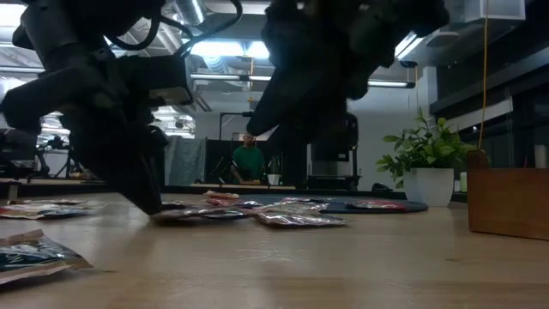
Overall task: Pick & Place Tea
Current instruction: Put the brown tea bag into the middle section of the wooden organizer
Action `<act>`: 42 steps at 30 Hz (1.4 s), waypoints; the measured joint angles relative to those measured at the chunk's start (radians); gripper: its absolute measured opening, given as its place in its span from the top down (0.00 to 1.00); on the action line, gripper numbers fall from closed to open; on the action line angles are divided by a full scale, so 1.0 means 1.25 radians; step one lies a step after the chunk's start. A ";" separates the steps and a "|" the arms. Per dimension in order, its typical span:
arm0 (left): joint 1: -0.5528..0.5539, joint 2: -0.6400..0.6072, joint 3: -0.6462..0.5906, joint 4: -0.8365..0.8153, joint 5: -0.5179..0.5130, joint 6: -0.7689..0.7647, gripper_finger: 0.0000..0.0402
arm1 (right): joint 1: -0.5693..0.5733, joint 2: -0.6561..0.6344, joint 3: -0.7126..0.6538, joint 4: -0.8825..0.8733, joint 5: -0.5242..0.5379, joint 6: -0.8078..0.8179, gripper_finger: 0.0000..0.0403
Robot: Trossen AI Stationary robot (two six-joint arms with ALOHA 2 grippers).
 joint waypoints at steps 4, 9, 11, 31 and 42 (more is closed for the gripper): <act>0.011 0.000 0.000 0.005 0.000 0.000 0.97 | -0.013 0.008 0.000 -0.001 0.000 0.001 0.62; 0.022 0.014 0.001 0.010 0.005 0.000 0.99 | -0.025 0.008 0.000 -0.002 -0.001 0.006 0.62; 0.024 0.029 0.002 0.015 0.009 -0.002 0.99 | -0.029 0.008 0.000 -0.002 -0.016 0.007 0.62; 0.016 0.041 0.000 0.045 0.010 -0.107 0.99 | 0.006 0.008 0.000 -0.006 -0.120 -0.090 0.62; 0.015 0.047 -0.002 0.115 -0.028 -0.223 1.00 | 0.017 0.008 0.000 -0.020 -0.033 -0.055 0.62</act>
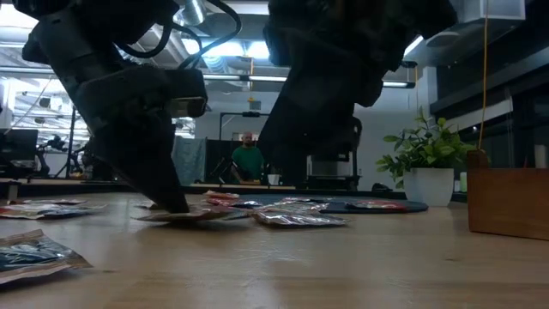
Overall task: Pick & Place Tea
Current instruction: Put the brown tea bag into the middle section of the wooden organizer
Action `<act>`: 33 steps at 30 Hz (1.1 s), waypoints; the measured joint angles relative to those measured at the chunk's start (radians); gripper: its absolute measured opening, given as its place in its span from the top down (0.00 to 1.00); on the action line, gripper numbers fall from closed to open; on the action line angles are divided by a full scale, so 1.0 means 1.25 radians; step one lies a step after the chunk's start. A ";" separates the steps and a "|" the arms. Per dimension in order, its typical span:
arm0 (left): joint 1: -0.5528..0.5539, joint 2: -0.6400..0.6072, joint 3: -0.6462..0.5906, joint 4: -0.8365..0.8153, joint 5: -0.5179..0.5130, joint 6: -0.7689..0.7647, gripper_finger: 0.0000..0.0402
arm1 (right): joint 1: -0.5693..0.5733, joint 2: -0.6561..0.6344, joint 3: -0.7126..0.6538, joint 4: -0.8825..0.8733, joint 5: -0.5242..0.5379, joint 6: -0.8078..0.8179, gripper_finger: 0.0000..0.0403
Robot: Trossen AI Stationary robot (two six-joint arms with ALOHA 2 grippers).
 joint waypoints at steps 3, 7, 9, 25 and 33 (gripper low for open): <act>-0.001 0.001 0.000 0.017 -0.020 0.007 0.99 | -0.006 0.000 0.000 -0.001 -0.038 0.047 0.62; 0.000 -0.022 0.001 0.014 -0.022 0.057 0.99 | -0.004 0.000 0.000 -0.002 -0.045 0.065 0.62; 0.000 -0.044 0.006 0.007 -0.007 0.091 0.99 | 0.000 0.000 0.000 -0.002 -0.045 0.078 0.62; -0.044 -0.063 0.014 -0.051 0.192 0.280 0.99 | 0.019 0.000 0.000 -0.002 -0.045 0.104 0.62; -0.048 -0.038 0.014 -0.007 0.184 0.374 0.99 | 0.020 0.000 0.000 -0.007 -0.080 0.104 0.62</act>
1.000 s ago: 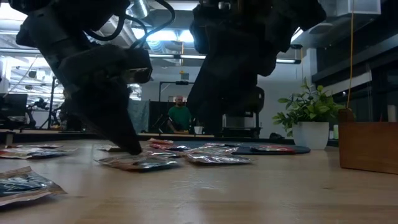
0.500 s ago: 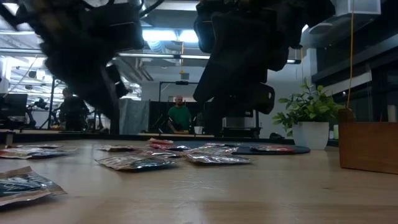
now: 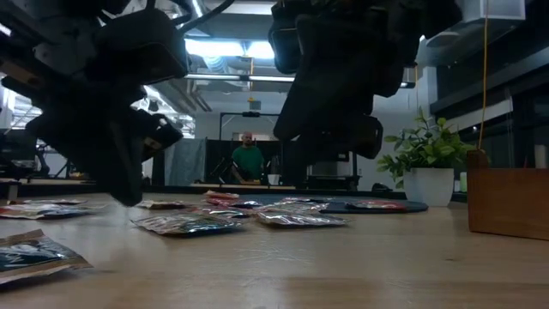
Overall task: Pick & Place Tea
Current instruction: Put the brown tea bag into the middle section of the wooden organizer
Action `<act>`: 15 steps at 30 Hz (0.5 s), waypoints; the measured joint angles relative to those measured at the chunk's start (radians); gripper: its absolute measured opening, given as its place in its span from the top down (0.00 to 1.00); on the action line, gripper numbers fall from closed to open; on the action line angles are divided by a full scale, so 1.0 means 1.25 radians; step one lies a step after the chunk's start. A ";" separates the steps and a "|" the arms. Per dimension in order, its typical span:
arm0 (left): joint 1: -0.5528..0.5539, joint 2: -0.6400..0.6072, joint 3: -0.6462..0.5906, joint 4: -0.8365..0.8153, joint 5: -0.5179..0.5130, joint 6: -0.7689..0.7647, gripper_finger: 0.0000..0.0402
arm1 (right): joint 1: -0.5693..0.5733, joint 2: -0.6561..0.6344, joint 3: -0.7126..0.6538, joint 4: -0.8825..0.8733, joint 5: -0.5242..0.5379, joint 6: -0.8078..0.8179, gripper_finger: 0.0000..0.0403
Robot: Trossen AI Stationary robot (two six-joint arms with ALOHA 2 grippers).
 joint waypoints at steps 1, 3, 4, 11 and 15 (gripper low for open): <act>0.000 0.003 0.000 0.012 0.000 0.007 0.99 | 0.000 0.000 0.000 -0.001 -0.004 0.000 0.62; 0.000 0.003 0.000 0.011 -0.001 0.021 0.99 | 0.002 0.000 0.000 -0.003 -0.005 0.001 0.62; 0.000 0.004 0.000 0.011 -0.001 0.024 1.00 | 0.003 0.000 0.000 -0.004 -0.005 0.003 0.62; 0.003 0.040 0.000 0.013 -0.050 0.039 1.00 | 0.018 0.000 0.000 -0.002 -0.006 0.026 0.62; 0.008 0.067 0.002 0.042 -0.068 0.019 0.99 | 0.030 0.000 0.000 -0.003 0.024 0.042 0.62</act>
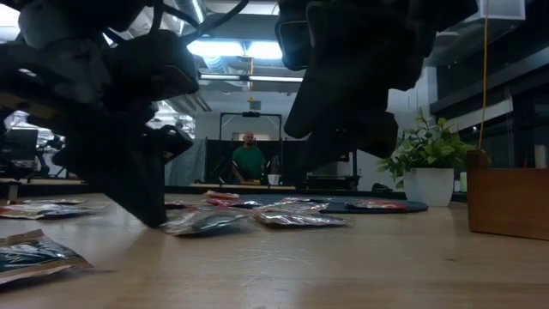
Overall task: Pick & Place Tea
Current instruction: Put the brown tea bag into the middle section of the wooden organizer
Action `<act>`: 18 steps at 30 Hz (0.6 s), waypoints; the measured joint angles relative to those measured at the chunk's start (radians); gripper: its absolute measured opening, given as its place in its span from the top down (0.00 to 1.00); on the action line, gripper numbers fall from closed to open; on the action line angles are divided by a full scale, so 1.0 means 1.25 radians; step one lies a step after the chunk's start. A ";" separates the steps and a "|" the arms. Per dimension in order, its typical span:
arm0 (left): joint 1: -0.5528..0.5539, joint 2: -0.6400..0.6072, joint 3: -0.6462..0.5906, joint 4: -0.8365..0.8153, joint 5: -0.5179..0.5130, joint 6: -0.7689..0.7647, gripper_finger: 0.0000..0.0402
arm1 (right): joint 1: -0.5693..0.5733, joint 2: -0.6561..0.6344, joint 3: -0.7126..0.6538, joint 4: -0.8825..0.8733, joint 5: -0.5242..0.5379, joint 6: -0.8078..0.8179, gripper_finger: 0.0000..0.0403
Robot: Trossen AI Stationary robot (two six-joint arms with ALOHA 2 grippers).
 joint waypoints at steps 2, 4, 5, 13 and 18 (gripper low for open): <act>0.004 0.017 0.002 0.024 -0.007 -0.023 0.99 | 0.004 0.000 0.000 -0.002 0.018 0.001 0.62; 0.005 0.038 0.001 0.067 -0.008 -0.057 0.99 | 0.008 0.000 0.000 -0.004 0.033 0.005 0.62; 0.005 0.050 0.001 0.095 -0.011 -0.077 1.00 | 0.009 0.000 0.000 -0.008 0.039 0.010 0.62; 0.005 0.126 0.001 0.242 -0.065 -0.218 1.00 | 0.016 0.000 0.001 -0.137 0.114 0.074 0.62; 0.003 0.132 -0.001 0.265 -0.083 -0.232 0.99 | 0.017 0.000 0.001 -0.170 0.138 0.085 0.62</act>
